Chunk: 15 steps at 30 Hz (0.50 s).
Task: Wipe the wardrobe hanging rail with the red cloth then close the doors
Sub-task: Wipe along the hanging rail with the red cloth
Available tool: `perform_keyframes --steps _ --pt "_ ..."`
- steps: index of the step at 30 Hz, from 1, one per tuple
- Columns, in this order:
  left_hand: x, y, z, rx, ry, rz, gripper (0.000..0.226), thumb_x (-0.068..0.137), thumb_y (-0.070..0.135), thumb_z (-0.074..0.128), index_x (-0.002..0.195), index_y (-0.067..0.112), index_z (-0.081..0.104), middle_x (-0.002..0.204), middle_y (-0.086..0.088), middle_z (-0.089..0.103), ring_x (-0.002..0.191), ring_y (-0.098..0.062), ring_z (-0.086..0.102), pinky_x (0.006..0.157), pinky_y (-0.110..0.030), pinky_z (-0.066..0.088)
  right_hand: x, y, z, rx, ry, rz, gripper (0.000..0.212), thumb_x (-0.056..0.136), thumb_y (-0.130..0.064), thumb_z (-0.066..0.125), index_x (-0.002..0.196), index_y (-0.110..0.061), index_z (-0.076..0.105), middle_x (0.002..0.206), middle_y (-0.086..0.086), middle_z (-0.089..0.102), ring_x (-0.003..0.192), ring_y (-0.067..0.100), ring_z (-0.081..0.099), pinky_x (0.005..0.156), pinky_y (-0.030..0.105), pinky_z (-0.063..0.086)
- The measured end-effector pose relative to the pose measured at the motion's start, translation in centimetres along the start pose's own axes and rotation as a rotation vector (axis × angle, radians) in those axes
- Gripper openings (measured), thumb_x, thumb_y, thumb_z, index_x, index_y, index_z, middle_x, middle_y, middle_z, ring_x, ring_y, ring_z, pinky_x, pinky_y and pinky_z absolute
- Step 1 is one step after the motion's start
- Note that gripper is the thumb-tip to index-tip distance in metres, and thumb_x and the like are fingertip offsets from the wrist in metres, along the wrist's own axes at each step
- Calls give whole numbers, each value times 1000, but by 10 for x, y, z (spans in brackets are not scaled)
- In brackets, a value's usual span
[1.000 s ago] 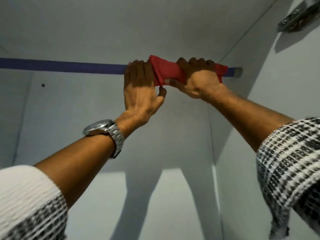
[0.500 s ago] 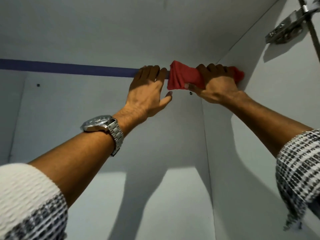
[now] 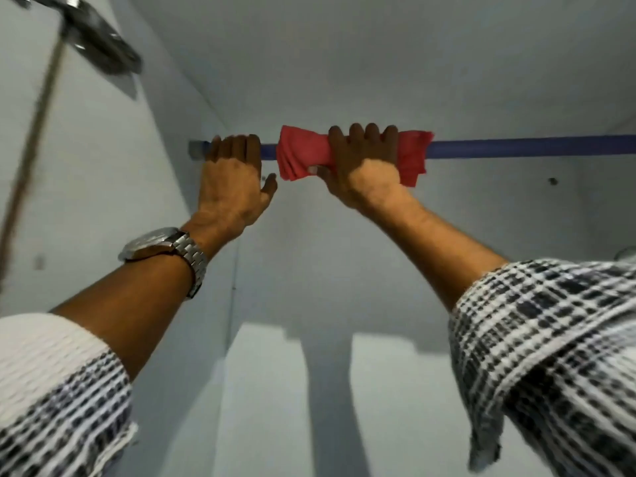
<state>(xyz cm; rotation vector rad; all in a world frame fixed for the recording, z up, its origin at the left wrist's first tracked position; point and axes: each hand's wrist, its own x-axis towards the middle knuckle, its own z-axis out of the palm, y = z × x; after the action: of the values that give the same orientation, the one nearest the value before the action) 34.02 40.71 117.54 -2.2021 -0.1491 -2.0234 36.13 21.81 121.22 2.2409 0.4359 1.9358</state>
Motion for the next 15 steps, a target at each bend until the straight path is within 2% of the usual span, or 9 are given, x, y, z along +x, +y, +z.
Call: perform_keyframes --steps 2,4,7,10,13,15 --pt "-2 -22 -6 95 -38 10 55 96 37 59 135 1 46 128 -23 60 120 -42 55 120 -61 27 11 -45 2 15 7 -9 60 99 -57 49 139 -13 48 131 15 59 122 37 54 114 56 29" --pt "-8 -33 -10 144 -32 -47 56 94 34 62 134 -2 47 128 -25 60 123 -42 53 119 -59 30 21 -81 1 23 0 -32 49 102 -44 50 138 -11 47 131 15 59 122 37 54 114 57 29" --pt "-24 -42 -11 116 -9 -143 74 93 28 64 149 -6 29 152 -30 39 143 -45 37 123 -51 28 32 -118 -7 34 -44 -80 44 104 -36 50 139 -10 46 132 14 59 123 36 54 114 54 32" --pt "-34 -50 -2 192 -11 -52 84 94 30 63 156 -3 15 161 -27 27 150 -42 29 127 -49 21 44 -122 -15 26 -133 -154 55 100 -29 60 146 -8 40 142 14 53 129 34 52 114 49 36" --pt "-31 -50 -4 264 -53 -22 96 90 38 69 156 -2 12 161 -26 27 150 -41 29 127 -51 23 48 -101 -32 -40 -314 -270 82 96 -12 64 161 -6 13 165 18 24 146 36 37 122 47 31" --pt "-25 -39 -12 246 -60 -31 101 86 40 73 156 -1 13 161 -24 28 149 -41 28 124 -58 26 44 -85 -49 -64 -415 -297 77 103 -12 51 163 -8 3 171 14 6 154 35 23 127 46 20"
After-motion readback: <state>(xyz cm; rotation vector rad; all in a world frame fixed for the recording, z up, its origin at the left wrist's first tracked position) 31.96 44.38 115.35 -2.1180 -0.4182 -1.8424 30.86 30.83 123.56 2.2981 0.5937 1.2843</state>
